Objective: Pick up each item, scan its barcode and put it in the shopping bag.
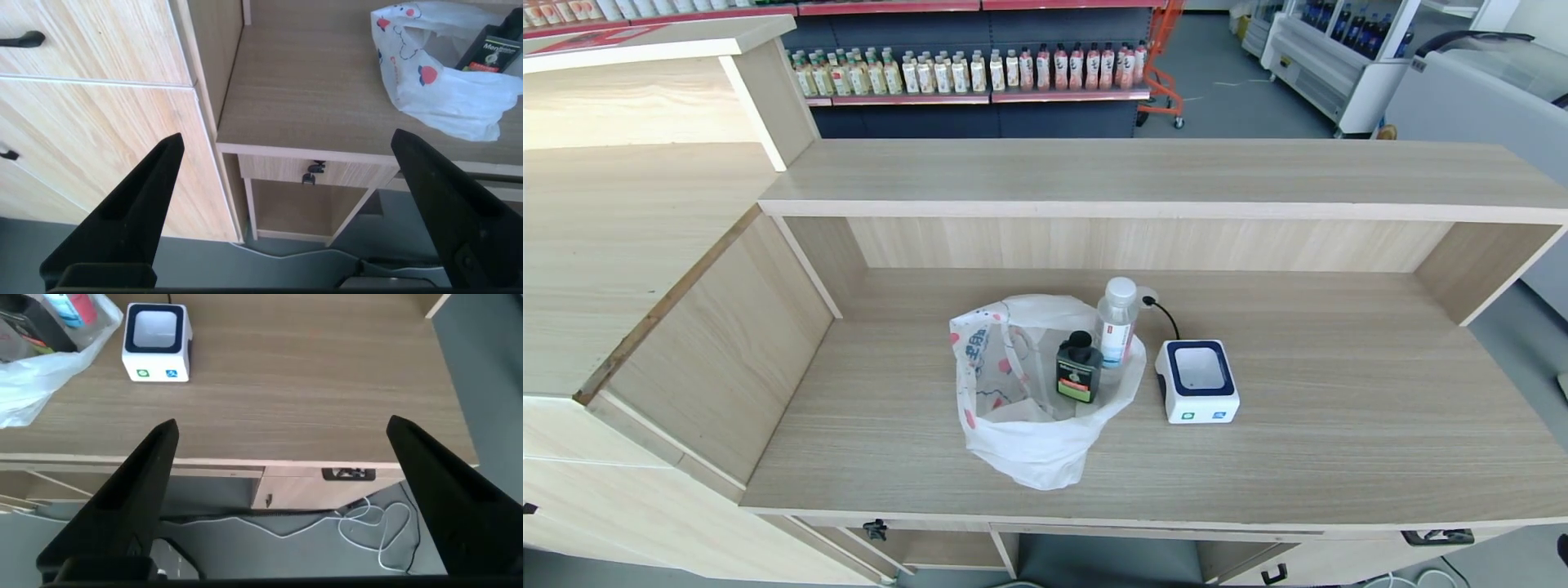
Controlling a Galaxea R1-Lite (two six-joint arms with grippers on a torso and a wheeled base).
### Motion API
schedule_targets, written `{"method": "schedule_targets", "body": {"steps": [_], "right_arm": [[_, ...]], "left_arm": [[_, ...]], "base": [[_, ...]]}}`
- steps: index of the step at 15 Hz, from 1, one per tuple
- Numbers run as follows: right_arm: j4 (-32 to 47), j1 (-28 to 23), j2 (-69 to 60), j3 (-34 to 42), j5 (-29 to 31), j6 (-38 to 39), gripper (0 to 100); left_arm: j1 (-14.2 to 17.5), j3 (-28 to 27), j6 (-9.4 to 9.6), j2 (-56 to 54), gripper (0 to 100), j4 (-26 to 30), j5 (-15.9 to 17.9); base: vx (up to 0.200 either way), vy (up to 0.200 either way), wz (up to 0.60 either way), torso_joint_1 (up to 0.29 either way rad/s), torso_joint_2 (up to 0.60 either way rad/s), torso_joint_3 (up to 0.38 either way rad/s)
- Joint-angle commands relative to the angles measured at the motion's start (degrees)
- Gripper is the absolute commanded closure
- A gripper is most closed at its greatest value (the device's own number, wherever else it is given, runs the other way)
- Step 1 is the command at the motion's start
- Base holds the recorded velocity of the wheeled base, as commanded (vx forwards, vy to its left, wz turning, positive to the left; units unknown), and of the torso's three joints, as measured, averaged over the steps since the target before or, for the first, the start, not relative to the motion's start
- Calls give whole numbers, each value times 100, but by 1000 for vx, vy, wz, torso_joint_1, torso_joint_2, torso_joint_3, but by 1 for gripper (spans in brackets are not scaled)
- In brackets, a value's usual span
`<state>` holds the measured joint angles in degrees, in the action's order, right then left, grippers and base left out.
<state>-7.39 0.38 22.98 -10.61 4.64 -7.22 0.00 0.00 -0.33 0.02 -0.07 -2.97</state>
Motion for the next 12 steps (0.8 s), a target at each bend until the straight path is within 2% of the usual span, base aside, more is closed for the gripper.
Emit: {"method": "schedule_targets", "body": {"steps": [1,6,10,12], "right_arm": [[9,-11,-575,173,1,19,0],[176,-11,-742,199,-7,1,0],[440,-11,-1542,524,-104,1,0],[1082,-11,-2201,524,-104,1,0]], "left_arm": [[0,0,-2,-2,0,-1,-1],[0,0,-2,-2,0,-1,-1],[0,0,-20,-2,0,-1,-10],[0,0,-2,-2,0,-1,-1]], "base": [[0,0,0,0,0,0],[0,0,0,0,0,0],[0,0,0,0,0,0],[0,-200,0,0,5,0]]}}
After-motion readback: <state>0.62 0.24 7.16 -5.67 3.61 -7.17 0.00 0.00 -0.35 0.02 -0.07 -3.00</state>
